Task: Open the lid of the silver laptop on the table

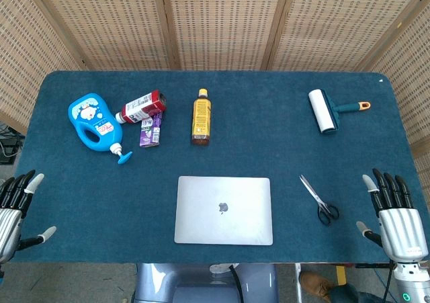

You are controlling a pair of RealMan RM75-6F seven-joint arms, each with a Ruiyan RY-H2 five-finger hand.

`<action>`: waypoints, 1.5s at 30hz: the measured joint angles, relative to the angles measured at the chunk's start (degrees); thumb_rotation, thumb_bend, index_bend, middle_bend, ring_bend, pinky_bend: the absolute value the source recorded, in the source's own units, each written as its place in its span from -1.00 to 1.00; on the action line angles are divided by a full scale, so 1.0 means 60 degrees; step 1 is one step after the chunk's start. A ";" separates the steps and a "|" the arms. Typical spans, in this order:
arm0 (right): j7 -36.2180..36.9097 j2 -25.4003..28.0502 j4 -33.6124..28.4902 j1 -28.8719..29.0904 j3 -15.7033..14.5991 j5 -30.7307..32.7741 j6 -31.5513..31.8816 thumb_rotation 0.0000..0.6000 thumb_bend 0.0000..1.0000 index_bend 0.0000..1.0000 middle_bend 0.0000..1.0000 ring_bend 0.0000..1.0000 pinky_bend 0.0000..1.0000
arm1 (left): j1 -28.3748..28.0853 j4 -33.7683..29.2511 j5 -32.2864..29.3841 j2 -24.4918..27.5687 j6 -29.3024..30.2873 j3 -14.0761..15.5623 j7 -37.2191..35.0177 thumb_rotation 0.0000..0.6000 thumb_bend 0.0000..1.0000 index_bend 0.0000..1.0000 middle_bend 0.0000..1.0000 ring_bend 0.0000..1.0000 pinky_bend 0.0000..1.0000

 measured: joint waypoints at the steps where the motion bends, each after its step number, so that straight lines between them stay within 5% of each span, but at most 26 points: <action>1: 0.0001 0.0002 -0.0002 0.0004 -0.0009 -0.0005 -0.0019 1.00 -1.00 -1.00 -1.00 -1.00 -1.00 | -0.0002 -0.0001 -0.0006 -0.0002 -0.0005 -0.0004 -0.0003 1.00 -1.00 -1.00 -1.00 -1.00 -1.00; 12: -0.0483 -0.0099 -0.0041 0.0623 -0.0209 -0.0576 -0.1064 1.00 -1.00 -1.00 -1.00 -1.00 -1.00 | -0.0129 0.0042 -0.0227 -0.0213 -0.0191 -0.0162 0.0279 1.00 -1.00 -1.00 -1.00 -1.00 -1.00; 24: 0.0088 -0.0286 -0.0645 0.3497 -0.0366 -0.1424 -0.5400 1.00 -1.00 -0.87 -1.00 -1.00 -1.00 | -0.0429 0.0066 -0.1013 -0.0558 -0.0695 -0.0488 0.0853 1.00 -1.00 -1.00 -1.00 -1.00 -1.00; 34: -0.1481 -0.2034 -0.0933 0.4871 -0.0211 -0.0331 -0.7702 1.00 -1.00 -0.81 -1.00 -1.00 -1.00 | -0.0617 0.0123 -0.1521 -0.0662 -0.1053 -0.0618 0.1045 1.00 -1.00 -1.00 -1.00 -1.00 -1.00; 45: -0.3075 -0.3444 -0.0889 0.5453 -0.0110 0.1271 -0.8440 1.00 -0.96 -0.77 -0.97 -1.00 -1.00 | -0.0682 0.0116 -0.1690 -0.0636 -0.1139 -0.0640 0.1023 1.00 -1.00 -1.00 -1.00 -1.00 -1.00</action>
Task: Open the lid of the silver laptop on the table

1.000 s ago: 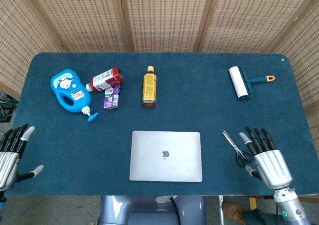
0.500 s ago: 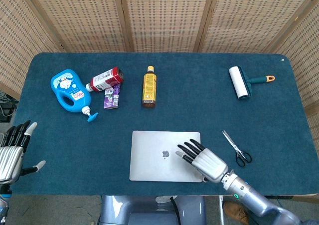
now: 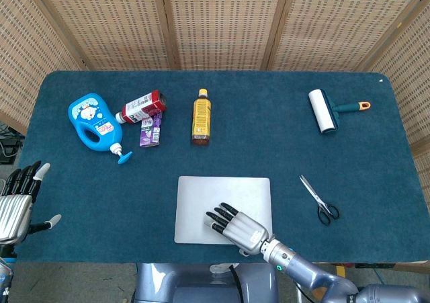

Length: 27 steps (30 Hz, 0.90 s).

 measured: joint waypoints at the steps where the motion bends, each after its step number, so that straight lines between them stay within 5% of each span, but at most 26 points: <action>1: -0.0103 -0.0140 0.0035 0.0034 -0.0013 0.0098 -0.0010 1.00 -0.96 -0.77 -0.97 -1.00 -1.00 | -0.0009 0.0001 -0.0020 -0.0002 -0.0015 -0.0001 0.0014 1.00 -1.00 -1.00 -1.00 -1.00 -1.00; 16: -0.1404 -0.1432 0.0759 0.0704 -0.0027 0.1662 -0.0033 1.00 -0.52 -0.71 -0.96 -1.00 -1.00 | -0.0087 0.0009 -0.0259 0.0016 -0.0111 -0.0047 -0.0018 1.00 -1.00 -1.00 -1.00 -1.00 -1.00; 27: -0.1677 -0.1681 0.0864 0.0979 -0.0029 0.2079 0.0360 1.00 -0.45 -0.68 -0.94 -1.00 -1.00 | -0.0102 -0.0007 -0.0259 0.0068 -0.0096 -0.0034 -0.0095 1.00 -1.00 -1.00 -1.00 -1.00 -1.00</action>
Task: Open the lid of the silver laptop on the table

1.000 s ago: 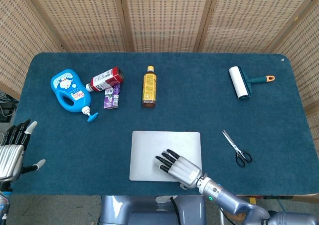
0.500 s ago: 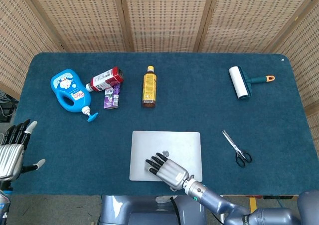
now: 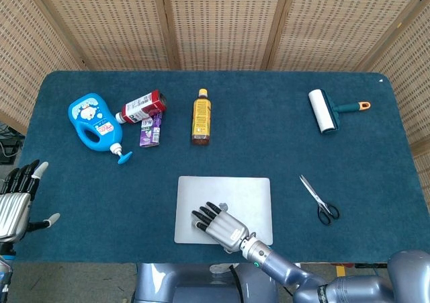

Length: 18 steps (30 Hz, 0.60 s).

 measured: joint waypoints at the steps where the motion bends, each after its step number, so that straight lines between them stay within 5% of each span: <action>1: -0.0007 -0.0034 0.0021 0.0020 -0.0032 0.0027 0.0052 1.00 -0.45 -0.68 -0.94 -1.00 -1.00 | 0.0001 -0.0003 0.0006 -0.0001 0.0002 0.0009 0.0003 1.00 -1.00 -1.00 -1.00 -1.00 -1.00; 13: -0.0125 -0.0359 0.0296 0.0133 -0.0288 0.0005 0.0492 1.00 -0.43 -0.67 -0.93 -1.00 -1.00 | 0.0005 -0.0019 0.0014 0.0018 0.0036 0.0030 -0.0035 1.00 -1.00 -1.00 -1.00 -1.00 -1.00; 18: -0.0244 -0.0436 0.0506 0.0174 -0.0368 -0.0136 0.0659 1.00 -0.23 -0.67 -0.92 -1.00 -1.00 | -0.0005 -0.0018 0.0023 0.0032 0.0034 0.0035 -0.0062 1.00 -1.00 -1.00 -1.00 -1.00 -1.00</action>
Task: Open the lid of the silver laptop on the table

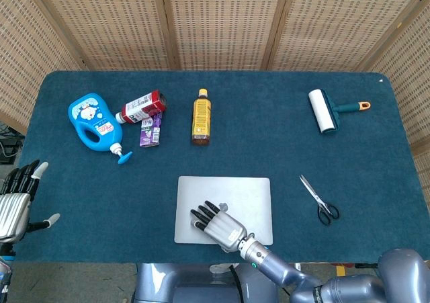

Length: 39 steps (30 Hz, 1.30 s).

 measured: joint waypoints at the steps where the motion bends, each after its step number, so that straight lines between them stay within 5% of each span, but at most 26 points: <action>1: -0.0012 -0.0022 0.0063 0.0008 -0.0023 -0.0034 0.0039 1.00 -0.19 -0.67 -0.92 -1.00 -1.00 | 0.0000 0.0002 0.0002 0.0001 0.0000 0.0003 -0.0006 1.00 -1.00 -1.00 -1.00 -1.00 -1.00; 10: 0.0081 -0.0019 0.0258 0.0056 -0.0062 -0.0717 0.0473 1.00 0.22 -0.66 -0.84 -1.00 -1.00 | -0.0008 0.0008 0.0013 0.0015 0.0003 0.0011 -0.0038 1.00 -1.00 -1.00 -1.00 -1.00 -1.00; 29: 0.0635 0.0465 0.2561 0.0141 0.0519 -0.3535 0.3107 1.00 0.23 -0.66 -0.69 -0.91 -0.91 | -0.0718 0.0714 0.0326 -0.0219 -0.0909 0.0015 0.0384 1.00 -0.98 -1.00 -1.00 -1.00 -1.00; 31: 0.0718 0.0502 0.2655 0.0115 0.0645 -0.3505 0.3180 1.00 0.23 -0.66 -0.69 -0.90 -0.91 | -0.0924 0.0938 0.0549 -0.0285 -0.1143 0.0037 0.0358 1.00 -0.81 -1.00 -1.00 -1.00 -1.00; 35: 0.0880 0.0493 0.2648 0.0087 0.0848 -0.3210 0.3160 1.00 0.23 -0.66 -0.69 -0.89 -0.88 | -0.1442 0.1559 0.1269 -0.0497 -0.1579 0.0100 -0.0017 1.00 0.04 -0.99 -1.00 -1.00 -1.00; 39: 0.1066 0.0467 0.2548 0.0074 0.1104 -0.2760 0.3021 1.00 0.23 -0.66 -0.69 -0.89 -0.88 | -0.1976 0.2330 0.2219 -0.0785 -0.1837 0.0228 -0.0781 1.00 0.64 -0.71 -1.00 -0.81 -0.88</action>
